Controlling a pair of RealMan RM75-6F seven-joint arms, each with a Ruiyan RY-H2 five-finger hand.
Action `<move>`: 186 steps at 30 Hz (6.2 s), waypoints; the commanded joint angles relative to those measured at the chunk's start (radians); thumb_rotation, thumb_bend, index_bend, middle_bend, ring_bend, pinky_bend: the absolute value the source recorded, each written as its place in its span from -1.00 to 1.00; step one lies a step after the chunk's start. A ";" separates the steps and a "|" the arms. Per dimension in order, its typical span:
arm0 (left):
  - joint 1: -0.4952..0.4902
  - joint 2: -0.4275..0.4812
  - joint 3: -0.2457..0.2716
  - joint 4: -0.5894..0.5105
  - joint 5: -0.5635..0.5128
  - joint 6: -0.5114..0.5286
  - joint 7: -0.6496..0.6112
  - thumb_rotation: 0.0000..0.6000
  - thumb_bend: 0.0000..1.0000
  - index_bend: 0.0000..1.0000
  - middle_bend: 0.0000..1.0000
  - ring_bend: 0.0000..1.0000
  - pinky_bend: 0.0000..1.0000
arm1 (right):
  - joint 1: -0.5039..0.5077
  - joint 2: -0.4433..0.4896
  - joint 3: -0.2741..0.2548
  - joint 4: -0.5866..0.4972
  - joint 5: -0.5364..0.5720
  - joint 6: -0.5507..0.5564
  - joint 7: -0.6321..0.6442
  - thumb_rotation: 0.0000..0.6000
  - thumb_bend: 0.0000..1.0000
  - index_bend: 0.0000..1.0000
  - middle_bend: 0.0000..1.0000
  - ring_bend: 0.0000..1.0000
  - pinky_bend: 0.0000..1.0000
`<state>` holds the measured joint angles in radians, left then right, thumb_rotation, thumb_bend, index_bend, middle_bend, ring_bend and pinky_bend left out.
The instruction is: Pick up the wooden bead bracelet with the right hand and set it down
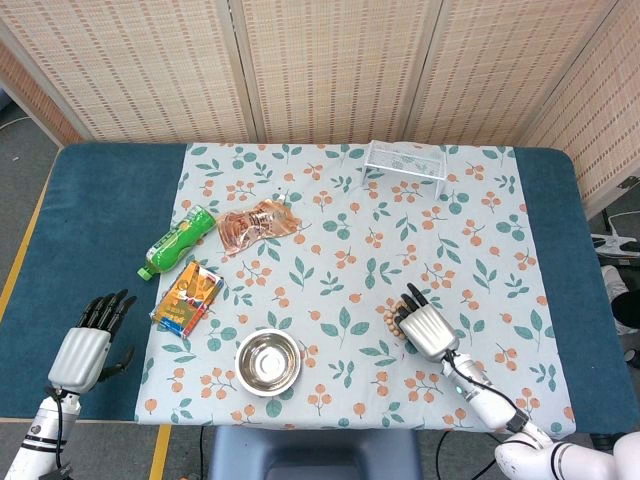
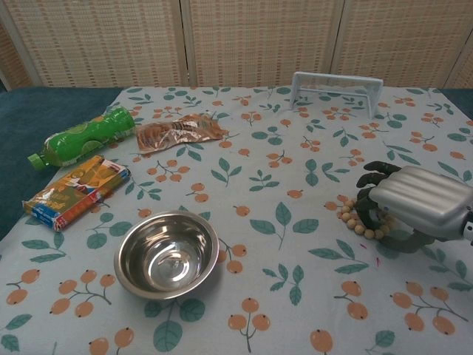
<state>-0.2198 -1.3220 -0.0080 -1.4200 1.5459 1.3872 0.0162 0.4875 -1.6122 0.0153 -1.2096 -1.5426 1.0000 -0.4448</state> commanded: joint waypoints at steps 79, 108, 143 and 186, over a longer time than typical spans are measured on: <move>0.001 0.009 0.004 -0.012 0.009 0.004 -0.016 1.00 -0.13 -1.00 -1.00 -1.00 -0.80 | 0.070 0.180 -0.082 -0.214 -0.160 -0.095 2.315 -0.48 -0.12 -0.10 0.03 -0.50 -0.76; 0.002 0.009 0.006 -0.013 0.015 0.008 -0.016 1.00 -0.13 -1.00 -1.00 -1.00 -0.80 | 0.102 0.147 -0.171 -0.145 -0.126 -0.006 2.309 -0.39 0.20 0.23 0.04 -0.47 -0.75; 0.002 0.009 0.008 -0.014 0.019 0.011 -0.015 1.00 -0.13 -1.00 -1.00 -1.00 -0.80 | 0.112 0.166 -0.186 -0.143 -0.130 0.038 2.313 0.96 1.00 -0.04 0.04 -0.53 -0.73; 0.006 0.014 0.009 -0.019 0.021 0.016 -0.013 1.00 -0.13 -1.00 -1.00 -1.00 -0.79 | 0.125 0.133 -0.221 -0.128 -0.158 0.050 2.181 -0.04 -0.02 0.29 -0.03 -0.54 -0.73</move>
<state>-0.2142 -1.3084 0.0010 -1.4385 1.5665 1.4033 0.0031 0.6128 -1.4783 -0.2043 -1.3380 -1.7003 1.0495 1.7392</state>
